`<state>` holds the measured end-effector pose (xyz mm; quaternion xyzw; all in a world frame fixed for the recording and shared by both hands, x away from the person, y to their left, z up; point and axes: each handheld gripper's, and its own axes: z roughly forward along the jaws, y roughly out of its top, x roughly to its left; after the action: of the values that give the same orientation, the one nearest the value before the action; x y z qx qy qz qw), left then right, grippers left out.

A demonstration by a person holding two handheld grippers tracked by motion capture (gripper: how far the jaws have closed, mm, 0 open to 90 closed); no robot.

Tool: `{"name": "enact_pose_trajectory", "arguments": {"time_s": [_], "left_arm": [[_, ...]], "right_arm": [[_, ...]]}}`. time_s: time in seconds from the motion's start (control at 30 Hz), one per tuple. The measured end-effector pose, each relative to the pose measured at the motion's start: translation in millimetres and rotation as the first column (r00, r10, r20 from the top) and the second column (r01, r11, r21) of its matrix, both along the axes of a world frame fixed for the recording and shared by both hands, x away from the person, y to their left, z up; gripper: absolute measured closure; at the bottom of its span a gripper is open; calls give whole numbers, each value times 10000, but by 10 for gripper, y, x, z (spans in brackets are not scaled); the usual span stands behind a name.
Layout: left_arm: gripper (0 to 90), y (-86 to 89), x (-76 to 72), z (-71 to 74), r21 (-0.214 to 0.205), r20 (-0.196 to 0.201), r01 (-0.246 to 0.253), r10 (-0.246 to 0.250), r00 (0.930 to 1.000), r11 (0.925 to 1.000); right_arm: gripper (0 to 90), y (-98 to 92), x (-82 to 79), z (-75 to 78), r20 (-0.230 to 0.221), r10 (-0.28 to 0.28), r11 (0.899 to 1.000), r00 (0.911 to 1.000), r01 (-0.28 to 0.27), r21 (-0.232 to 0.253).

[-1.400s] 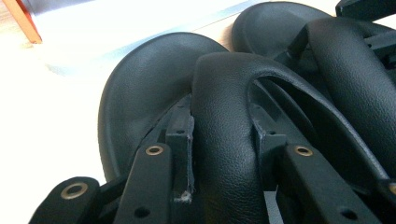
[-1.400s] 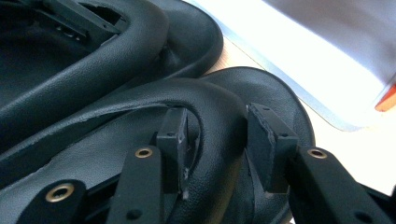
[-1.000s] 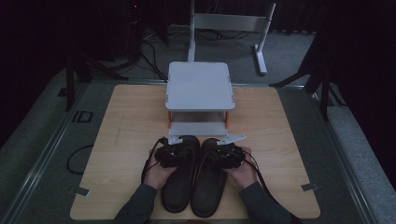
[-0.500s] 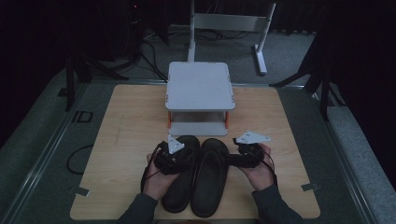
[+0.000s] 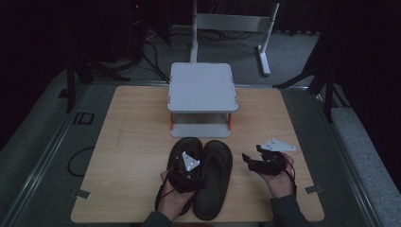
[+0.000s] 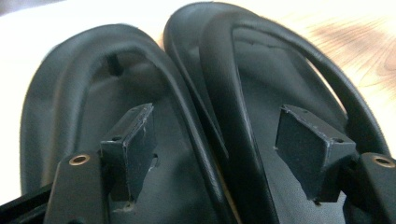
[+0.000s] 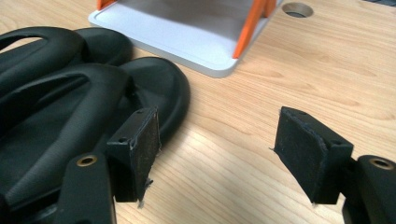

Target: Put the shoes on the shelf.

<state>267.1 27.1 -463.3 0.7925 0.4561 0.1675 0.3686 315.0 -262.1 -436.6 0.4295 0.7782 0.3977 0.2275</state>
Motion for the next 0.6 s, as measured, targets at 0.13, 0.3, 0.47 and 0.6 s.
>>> {"name": "enact_pose_trajectory", "arguments": {"time_s": [0.13, 0.3, 0.47, 0.6], "left_arm": [[311, -66, -16, -76, 144, -186, 9, -6, 9998, 9999], [446, -97, -77, -130, 608, -73, -506, 511, 9987, 9969], [557, -92, -122, -133, 657, 79, -670, 666, 9977, 9956], [638, -109, -125, -129, 724, 57, -937, 936, 9956, 9930]], "right_arm": [[304, -37, -10, -36, -65, -120, 9999, 9999, 121, 116], [304, -23, -17, -66, -84, -86, 9999, 9999, 86, 74], [304, -21, -15, -80, -80, -18, 10000, 10000, 19, 53], [304, -26, -17, -100, -111, -24, 10000, 9999, 24, 31]]}}
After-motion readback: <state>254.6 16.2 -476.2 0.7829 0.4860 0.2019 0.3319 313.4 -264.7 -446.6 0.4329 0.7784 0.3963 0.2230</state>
